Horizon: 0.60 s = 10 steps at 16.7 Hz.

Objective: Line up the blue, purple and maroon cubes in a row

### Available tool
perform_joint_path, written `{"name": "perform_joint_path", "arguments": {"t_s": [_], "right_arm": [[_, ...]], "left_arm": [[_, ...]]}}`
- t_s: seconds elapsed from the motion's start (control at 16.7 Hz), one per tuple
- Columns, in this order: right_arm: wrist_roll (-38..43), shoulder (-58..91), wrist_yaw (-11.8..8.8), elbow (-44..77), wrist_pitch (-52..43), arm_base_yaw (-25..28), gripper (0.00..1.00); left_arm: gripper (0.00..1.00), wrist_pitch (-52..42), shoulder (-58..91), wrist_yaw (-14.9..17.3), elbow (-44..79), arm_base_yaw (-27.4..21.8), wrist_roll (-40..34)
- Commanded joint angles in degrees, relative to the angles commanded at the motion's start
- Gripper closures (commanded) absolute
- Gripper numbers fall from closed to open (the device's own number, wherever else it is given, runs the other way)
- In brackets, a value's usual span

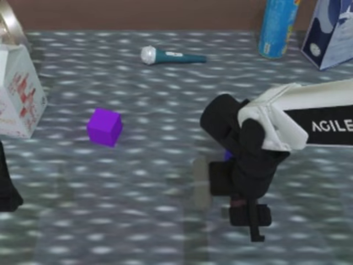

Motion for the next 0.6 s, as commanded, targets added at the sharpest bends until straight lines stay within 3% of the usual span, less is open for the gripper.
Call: {"name": "perform_joint_path", "arguments": {"t_s": [0.18,0.6], "right_arm": [[0.00,0.03,0.00,-0.03,0.06,0.00,1.00],[0.00,0.03,0.00,-0.03,0.06,0.00,0.47]], "left_arm": [[0.00,0.00,0.00,0.00,0.00,0.00,0.00],[0.00,0.00,0.00,0.00,0.00,0.00,0.00]]}}
